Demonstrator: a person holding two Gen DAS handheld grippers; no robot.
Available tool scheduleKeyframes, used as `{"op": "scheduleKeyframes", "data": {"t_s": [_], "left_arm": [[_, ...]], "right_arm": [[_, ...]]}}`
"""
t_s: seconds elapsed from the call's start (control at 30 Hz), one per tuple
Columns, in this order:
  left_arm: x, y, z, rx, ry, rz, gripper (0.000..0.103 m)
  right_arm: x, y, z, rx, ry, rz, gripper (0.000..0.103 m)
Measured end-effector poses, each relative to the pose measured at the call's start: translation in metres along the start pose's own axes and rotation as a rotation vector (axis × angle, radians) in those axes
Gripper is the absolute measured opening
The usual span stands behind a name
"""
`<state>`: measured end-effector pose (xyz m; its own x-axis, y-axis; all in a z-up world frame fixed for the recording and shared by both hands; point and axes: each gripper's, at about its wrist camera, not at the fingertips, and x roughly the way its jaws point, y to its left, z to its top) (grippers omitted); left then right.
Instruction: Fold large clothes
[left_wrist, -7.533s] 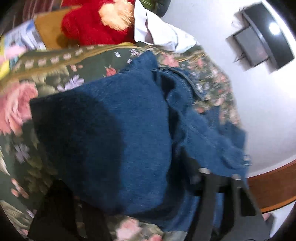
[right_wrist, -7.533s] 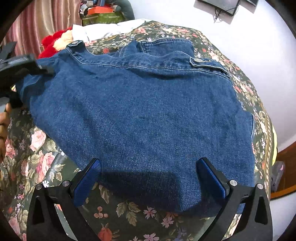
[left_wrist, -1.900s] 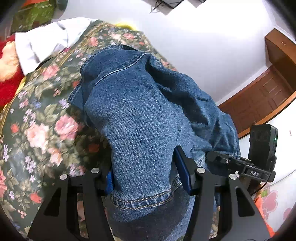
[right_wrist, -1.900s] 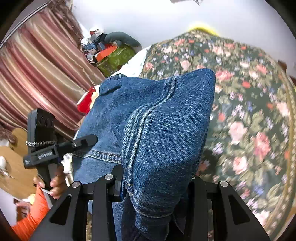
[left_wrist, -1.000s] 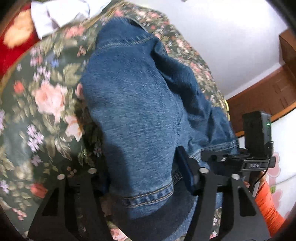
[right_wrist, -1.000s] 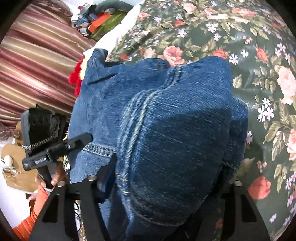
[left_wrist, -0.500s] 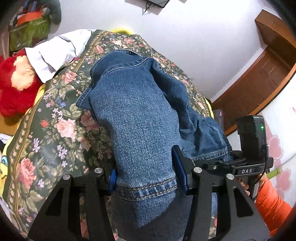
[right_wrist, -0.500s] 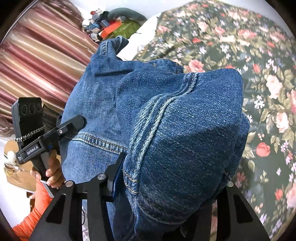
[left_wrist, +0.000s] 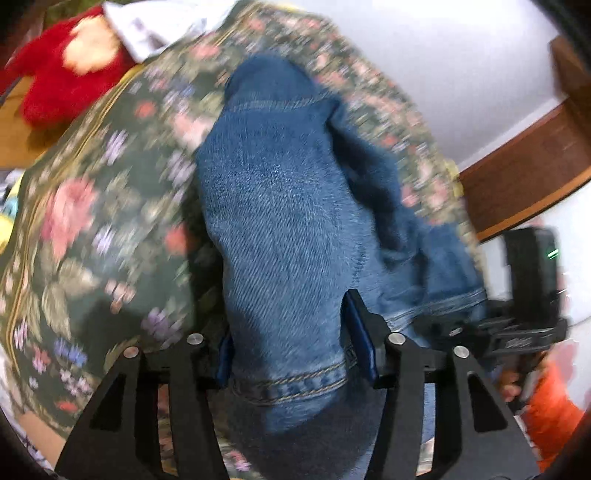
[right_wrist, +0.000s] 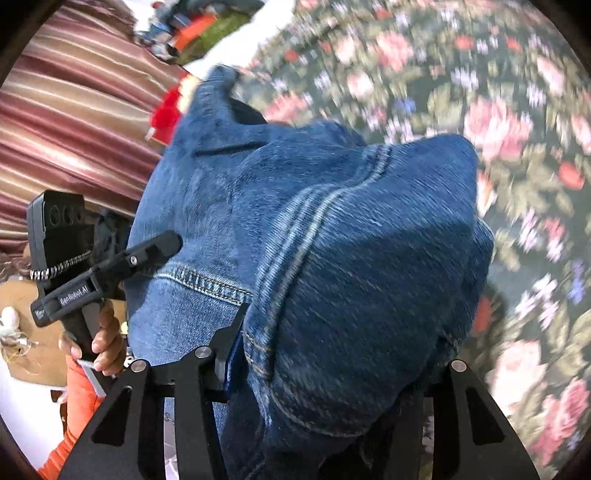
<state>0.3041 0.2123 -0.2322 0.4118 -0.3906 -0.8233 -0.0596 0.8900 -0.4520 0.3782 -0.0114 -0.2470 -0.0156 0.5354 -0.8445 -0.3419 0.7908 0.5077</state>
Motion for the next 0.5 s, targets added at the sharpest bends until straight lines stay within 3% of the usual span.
{"op": "scheduleKeyframes", "data": {"t_s": [0.17, 0.27, 0.37, 0.5], "left_arm": [[-0.009, 0.007, -0.019, 0.011, -0.054, 0.064, 0.060], [-0.030, 0.002, -0.024, 0.062, -0.117, 0.178, 0.060], [-0.047, -0.003, -0.025, 0.122, -0.162, 0.275, 0.059], [-0.064, -0.007, -0.016, 0.137, -0.208, 0.301, 0.059]], "right_arm": [[-0.004, 0.013, -0.001, -0.067, 0.032, -0.047, 0.059], [-0.017, 0.013, -0.005, -0.119, 0.037, -0.079, 0.062], [-0.034, 0.009, -0.011, -0.141, 0.010, -0.085, 0.064], [-0.062, 0.008, -0.014, -0.182, -0.051, -0.156, 0.064]]}}
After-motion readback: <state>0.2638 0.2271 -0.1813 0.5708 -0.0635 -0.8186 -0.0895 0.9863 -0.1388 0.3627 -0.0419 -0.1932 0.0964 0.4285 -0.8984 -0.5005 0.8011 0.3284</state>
